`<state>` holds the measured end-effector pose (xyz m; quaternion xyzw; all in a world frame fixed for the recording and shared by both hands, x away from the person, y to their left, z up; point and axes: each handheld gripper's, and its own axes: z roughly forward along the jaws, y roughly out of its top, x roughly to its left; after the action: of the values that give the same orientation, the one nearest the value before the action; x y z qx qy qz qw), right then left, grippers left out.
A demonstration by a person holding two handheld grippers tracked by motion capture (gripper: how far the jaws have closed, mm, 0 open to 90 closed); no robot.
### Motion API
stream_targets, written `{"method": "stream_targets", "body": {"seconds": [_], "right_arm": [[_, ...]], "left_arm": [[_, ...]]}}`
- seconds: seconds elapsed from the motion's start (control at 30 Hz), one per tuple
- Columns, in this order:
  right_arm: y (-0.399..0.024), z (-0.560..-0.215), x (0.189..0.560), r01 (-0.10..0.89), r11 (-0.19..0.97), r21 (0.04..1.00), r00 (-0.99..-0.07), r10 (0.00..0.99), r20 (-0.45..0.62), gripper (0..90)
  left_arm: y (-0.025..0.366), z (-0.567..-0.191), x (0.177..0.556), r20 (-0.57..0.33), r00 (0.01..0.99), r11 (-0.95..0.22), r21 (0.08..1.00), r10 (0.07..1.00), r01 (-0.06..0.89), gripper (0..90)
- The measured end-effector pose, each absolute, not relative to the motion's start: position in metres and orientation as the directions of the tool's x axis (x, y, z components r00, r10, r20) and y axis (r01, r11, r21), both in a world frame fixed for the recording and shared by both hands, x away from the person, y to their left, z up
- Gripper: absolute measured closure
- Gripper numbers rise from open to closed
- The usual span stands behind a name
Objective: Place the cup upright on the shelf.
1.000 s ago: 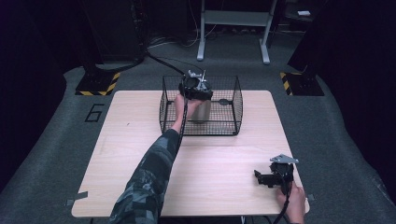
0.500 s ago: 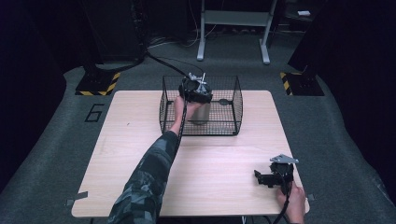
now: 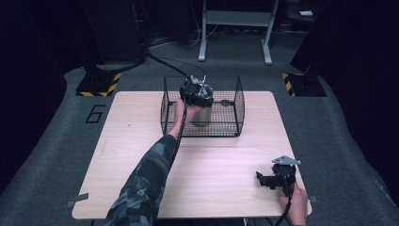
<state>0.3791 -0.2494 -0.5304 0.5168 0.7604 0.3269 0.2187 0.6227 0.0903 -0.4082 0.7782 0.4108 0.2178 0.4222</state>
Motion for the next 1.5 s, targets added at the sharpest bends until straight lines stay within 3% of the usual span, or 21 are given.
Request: {"method": "stream_targets", "body": {"seconds": [0.53,0.9,1.5], "right_arm": [[-0.249,-0.530,0.379,0.643,0.252,0.723,-0.370,0.929,0.005,0.0],[-0.249,-0.530,0.379,0.644,0.253,0.722,-0.373,0.928,0.008,0.0],[-0.250,-0.530,0.379,0.642,0.260,0.721,-0.379,0.926,0.003,0.0]], "left_arm": [[0.095,-0.407,0.622,-0.021,0.585,-0.305,0.838,0.811,0.453,2.7],[0.110,-0.392,0.614,-0.114,0.602,-0.244,0.843,0.790,0.480,0.0],[0.147,-0.367,0.562,-0.072,0.657,-0.307,0.842,0.750,0.444,0.0]]}}
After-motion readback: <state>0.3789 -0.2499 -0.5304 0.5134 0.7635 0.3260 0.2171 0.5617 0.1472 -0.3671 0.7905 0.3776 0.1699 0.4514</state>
